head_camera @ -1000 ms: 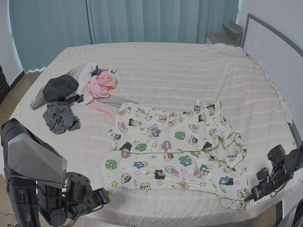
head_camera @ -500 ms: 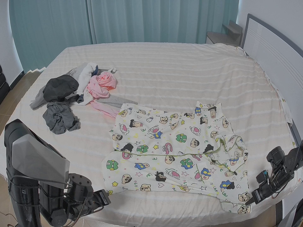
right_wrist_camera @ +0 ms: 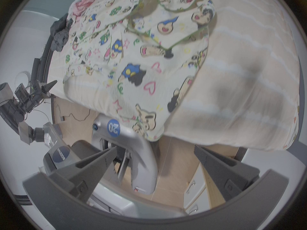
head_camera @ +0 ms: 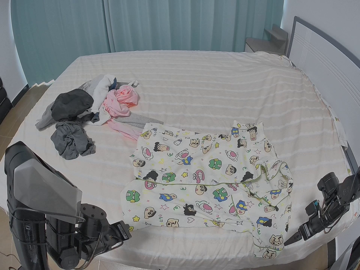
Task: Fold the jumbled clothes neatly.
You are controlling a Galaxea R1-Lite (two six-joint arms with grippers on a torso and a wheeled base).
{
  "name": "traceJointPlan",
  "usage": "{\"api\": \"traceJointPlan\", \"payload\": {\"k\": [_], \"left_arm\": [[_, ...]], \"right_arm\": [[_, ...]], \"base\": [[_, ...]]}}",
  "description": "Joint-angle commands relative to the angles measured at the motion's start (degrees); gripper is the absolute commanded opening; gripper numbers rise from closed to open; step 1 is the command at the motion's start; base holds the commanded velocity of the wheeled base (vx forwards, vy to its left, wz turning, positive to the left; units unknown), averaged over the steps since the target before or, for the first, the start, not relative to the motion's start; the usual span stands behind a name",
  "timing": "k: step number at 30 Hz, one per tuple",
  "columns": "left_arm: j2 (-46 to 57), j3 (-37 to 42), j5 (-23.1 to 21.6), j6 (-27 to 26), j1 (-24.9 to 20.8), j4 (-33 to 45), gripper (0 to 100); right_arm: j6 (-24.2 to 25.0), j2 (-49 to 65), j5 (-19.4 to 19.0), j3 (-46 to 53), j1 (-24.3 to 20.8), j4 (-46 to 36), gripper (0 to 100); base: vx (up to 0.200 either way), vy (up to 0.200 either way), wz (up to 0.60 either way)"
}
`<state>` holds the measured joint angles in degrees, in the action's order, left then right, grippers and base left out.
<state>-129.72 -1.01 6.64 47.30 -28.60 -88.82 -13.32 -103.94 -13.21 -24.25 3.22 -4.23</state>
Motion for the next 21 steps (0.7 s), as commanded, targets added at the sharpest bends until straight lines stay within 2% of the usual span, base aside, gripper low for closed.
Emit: {"api": "traceJointPlan", "payload": {"k": [1,6,9,11,15,17,19,21], "left_arm": [[0.26,0.75,0.91,0.16,0.56,-1.18,0],[0.96,0.22,2.23,0.6,0.47,-1.18,0],[2.19,-0.39,1.71,2.71,0.65,-1.18,0],[2.54,-0.92,1.44,4.38,0.74,-1.18,0],[2.54,-1.36,1.18,5.79,0.74,-1.18,0],[2.54,-1.62,1.09,6.05,0.74,-1.18,0],[2.54,-1.89,1.0,7.1,0.74,-1.18,0],[2.45,-1.98,1.0,7.46,0.74,-1.18,0]], "right_arm": [[0.32,0.75,-0.67,-1.07,0.91,2.65,100],[2.25,1.37,-5.24,-4.14,1.44,10.12,100],[13.76,0.84,-9.81,-9.06,-0.58,14.07,100],[22.55,-0.48,-11.57,-12.05,-3.31,15.22,100],[37.58,-5.84,-11.04,-17.24,-7.61,20.14,100],[42.77,-8.48,-9.37,-19.61,-8.49,24.01,100],[46.11,-11.73,-6.82,-22.77,-9.02,28.4,100],[46.63,-14.72,-4.72,-25.76,-8.93,31.48,100]], "base": [[0.0,0.0,0.0],[0.0,0.0,0.0],[0.0,0.0,0.0],[0.0,0.0,0.0],[0.0,0.0,0.0],[0.0,0.0,0.0],[0.0,0.0,0.0],[0.0,0.0,0.0]]}}
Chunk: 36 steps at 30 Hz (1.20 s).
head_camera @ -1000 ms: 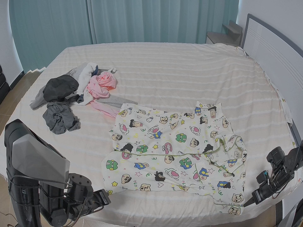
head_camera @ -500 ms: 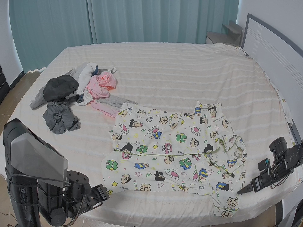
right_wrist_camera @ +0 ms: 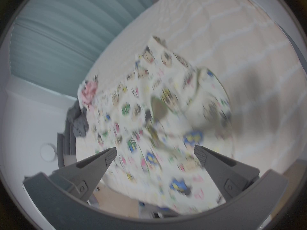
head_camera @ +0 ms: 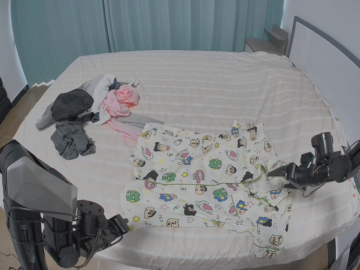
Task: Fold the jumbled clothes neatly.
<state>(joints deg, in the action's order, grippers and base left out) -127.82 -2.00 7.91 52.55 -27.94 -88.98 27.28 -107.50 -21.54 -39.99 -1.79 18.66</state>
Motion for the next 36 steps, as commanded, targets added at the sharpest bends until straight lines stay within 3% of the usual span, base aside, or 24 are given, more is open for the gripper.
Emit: {"api": "traceJointPlan", "payload": {"k": [1,6,12,19,36], "left_arm": [[0.46,-0.99,-0.27,2.2,0.08,-1.02,0],[0.29,-0.99,-0.18,2.2,0.08,-1.02,0],[1.17,-0.99,-0.27,1.94,0.08,-1.02,0],[2.22,-1.87,0.53,0.09,-0.1,-1.02,0],[4.07,-4.24,6.06,2.64,0.69,-1.02,0]], "right_arm": [[5.76,-12.12,4.4,-11.43,-3.75,8.93,100],[3.83,-16.96,5.81,-21.45,-2.78,7.7,100],[-1.18,-21.44,7.57,-35.6,-0.05,-1.53,100],[-1.35,-21.26,7.74,-37.71,0.91,-3.63,100],[-2.76,-25.31,10.55,-45.44,2.5,-6.8,100]], "base": [[0.0,0.0,0.0],[0.0,0.0,0.0],[0.0,0.0,0.0],[0.0,0.0,0.0],[0.0,0.0,0.0]]}}
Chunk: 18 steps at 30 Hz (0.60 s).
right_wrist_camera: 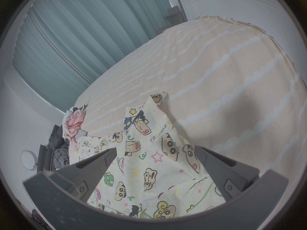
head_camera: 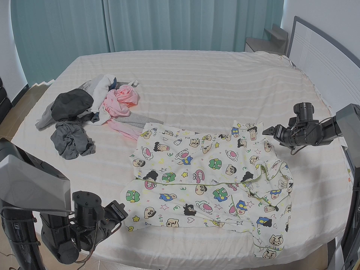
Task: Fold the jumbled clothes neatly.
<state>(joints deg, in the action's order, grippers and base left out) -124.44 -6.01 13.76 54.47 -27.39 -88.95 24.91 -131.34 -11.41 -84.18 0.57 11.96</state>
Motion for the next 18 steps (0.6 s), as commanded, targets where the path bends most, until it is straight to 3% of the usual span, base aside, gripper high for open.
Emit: {"api": "traceJointPlan", "payload": {"k": [1,10,18], "left_arm": [[0.87,-0.14,0.04,1.17,0.15,-1.05,0],[-0.28,-0.23,0.21,0.82,0.23,-1.05,0],[-1.59,-0.41,0.56,0.64,0.15,-1.05,0]], "right_arm": [[-0.56,-1.81,0.51,-1.43,0.13,-0.09,100],[-1.17,-4.19,0.69,-2.4,0.13,-0.09,100],[-2.76,-5.42,0.78,-2.84,1.01,-0.71,100]], "base": [[0.2,0.0,0.0],[0.2,0.0,0.0],[0.0,0.0,0.0]]}}
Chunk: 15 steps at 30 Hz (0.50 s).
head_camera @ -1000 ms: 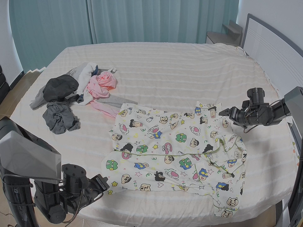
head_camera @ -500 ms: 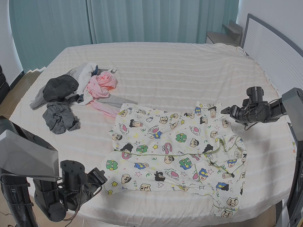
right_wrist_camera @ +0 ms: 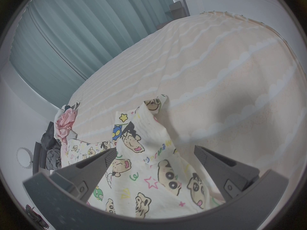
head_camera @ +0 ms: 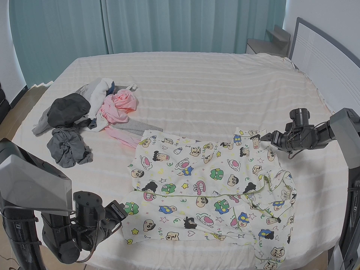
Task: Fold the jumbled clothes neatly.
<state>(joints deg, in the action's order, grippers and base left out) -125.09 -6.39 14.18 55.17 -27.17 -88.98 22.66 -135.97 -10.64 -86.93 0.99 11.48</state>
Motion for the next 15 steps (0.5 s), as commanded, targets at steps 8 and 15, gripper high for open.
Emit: {"api": "traceJointPlan", "payload": {"k": [8,15], "left_arm": [[-1.47,-0.12,0.68,-0.07,-0.34,-1.02,0],[-1.83,-0.29,0.68,-0.07,-0.34,-1.02,0]], "right_arm": [[-0.95,-1.31,0.53,0.53,1.56,-0.41,100],[-1.13,-1.84,0.89,1.94,1.3,-0.41,100]], "base": [[0.0,0.0,0.0],[0.0,0.0,0.0]]}}
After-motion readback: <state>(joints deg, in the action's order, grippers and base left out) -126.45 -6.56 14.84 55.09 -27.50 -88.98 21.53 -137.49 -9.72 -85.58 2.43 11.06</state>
